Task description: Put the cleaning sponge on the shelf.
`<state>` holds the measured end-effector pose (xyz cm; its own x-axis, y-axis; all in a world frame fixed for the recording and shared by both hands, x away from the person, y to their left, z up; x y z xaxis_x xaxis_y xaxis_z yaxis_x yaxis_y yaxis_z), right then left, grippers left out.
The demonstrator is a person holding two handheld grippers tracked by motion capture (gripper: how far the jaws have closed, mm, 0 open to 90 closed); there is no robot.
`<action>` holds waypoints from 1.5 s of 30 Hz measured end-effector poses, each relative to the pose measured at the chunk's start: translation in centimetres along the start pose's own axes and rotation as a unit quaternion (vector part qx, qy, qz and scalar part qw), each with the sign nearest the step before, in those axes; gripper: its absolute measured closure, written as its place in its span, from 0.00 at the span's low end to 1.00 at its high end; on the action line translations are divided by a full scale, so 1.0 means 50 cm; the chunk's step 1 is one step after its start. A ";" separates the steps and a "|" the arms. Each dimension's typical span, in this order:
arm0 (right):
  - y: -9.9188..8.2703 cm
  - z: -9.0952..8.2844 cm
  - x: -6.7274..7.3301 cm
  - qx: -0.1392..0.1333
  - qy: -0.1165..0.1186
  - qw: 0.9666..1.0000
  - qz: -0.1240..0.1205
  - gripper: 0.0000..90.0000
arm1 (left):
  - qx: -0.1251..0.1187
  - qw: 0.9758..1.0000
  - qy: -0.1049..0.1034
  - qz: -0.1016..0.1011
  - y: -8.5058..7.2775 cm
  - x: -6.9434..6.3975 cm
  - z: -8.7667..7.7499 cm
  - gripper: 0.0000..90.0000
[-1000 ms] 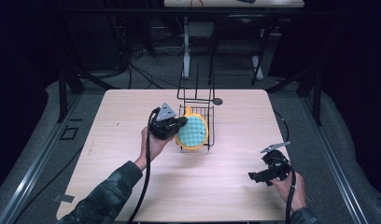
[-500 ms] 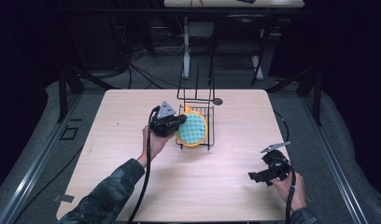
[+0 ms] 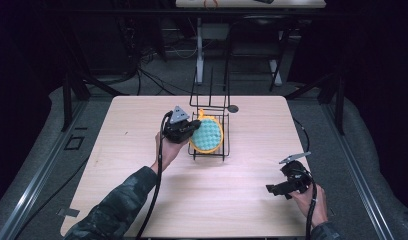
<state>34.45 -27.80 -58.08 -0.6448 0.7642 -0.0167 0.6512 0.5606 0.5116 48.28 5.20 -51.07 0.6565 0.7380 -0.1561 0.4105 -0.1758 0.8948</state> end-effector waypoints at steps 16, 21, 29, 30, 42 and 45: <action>-0.002 -0.002 0.002 -0.001 -0.001 1.000 0.002 0.05 | 0.027 1.000 -0.002 -0.013 -0.022 0.016 0.049 0.96; -0.003 -0.002 0.002 -0.001 -0.002 1.000 -0.001 0.05 | 0.032 0.999 -0.001 -0.017 -0.027 0.023 0.061 0.96; -0.005 -0.002 0.001 0.001 -0.004 1.000 -0.003 0.05 | 0.043 0.999 -0.002 -0.031 -0.033 0.037 0.077 0.96; -0.005 -0.001 0.001 0.001 -0.003 1.000 -0.004 0.05 | 0.048 0.998 -0.003 -0.034 -0.034 0.039 0.079 0.96; -0.005 -0.001 0.003 -0.001 0.000 1.000 -0.001 0.05 | 0.071 0.997 -0.007 -0.039 -0.043 0.047 0.104 0.95; -0.006 -0.002 0.001 0.005 -0.002 1.000 -0.003 0.05 | 0.075 0.996 -0.011 -0.044 -0.042 0.050 0.110 0.94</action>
<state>34.17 -27.95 -58.16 -0.6473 0.7619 -0.0222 0.6514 0.5681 0.5030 52.56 3.84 -55.66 0.6261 0.7413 -0.2417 0.5567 -0.2079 0.8043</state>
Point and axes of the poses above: each handheld gripper's, and its own axes: z roughly forward along the jaws, y roughly out of its top, x roughly to its left, the point moved 5 cm from there along z, roughly forward along the jaws, and after that the axes turned 11 degrees about -z, right-handed, at the moved point
